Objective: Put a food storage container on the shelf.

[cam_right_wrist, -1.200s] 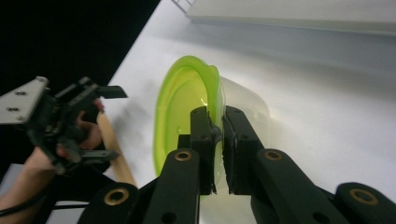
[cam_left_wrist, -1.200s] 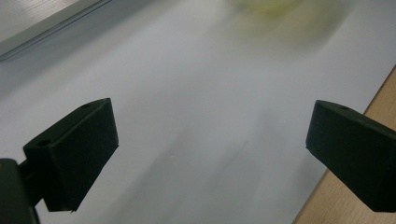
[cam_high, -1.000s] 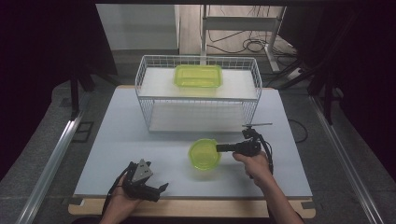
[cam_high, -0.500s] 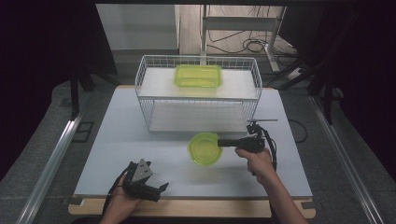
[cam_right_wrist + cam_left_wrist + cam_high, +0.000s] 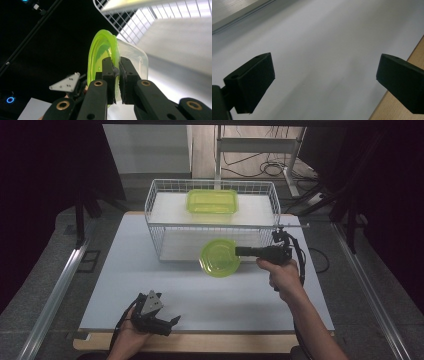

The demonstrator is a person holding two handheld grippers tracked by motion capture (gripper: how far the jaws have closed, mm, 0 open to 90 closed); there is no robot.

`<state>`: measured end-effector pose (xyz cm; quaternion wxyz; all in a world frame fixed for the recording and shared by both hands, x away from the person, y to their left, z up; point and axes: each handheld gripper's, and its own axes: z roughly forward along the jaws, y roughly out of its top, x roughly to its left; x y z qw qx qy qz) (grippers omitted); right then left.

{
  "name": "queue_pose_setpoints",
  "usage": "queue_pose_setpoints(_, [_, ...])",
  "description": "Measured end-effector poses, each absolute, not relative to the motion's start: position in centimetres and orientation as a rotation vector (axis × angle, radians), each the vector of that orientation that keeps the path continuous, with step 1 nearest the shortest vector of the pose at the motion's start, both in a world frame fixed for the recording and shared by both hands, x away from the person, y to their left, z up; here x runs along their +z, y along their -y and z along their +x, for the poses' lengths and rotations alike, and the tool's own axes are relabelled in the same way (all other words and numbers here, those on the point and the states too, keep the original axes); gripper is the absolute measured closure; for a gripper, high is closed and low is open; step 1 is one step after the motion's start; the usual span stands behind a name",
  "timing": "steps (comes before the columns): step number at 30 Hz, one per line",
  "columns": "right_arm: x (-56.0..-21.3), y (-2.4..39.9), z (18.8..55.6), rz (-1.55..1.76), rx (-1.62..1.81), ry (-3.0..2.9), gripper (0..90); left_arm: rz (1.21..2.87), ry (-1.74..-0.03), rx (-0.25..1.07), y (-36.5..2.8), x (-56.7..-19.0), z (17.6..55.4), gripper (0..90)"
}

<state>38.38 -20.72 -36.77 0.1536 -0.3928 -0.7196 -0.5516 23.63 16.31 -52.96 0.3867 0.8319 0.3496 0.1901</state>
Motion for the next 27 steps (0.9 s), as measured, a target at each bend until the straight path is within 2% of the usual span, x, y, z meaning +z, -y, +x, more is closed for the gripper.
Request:
queue_pose_setpoints(10, [-31.1,19.8,39.7,-1.093,-1.683,2.050,83.7,2.115,-0.889,0.485,-16.4,-52.9,23.6,1.6])
queue_pose_setpoints(18, [-26.8,18.6,42.4,-1.129,-1.773,2.024,83.7,2.121,-0.887,0.481,-16.5,-52.9,23.6,1.6])
queue_pose_setpoints(27, [-26.1,17.1,46.5,-1.273,-1.798,1.974,83.6,2.117,-0.890,0.479,-16.7,-52.9,23.6,1.6])
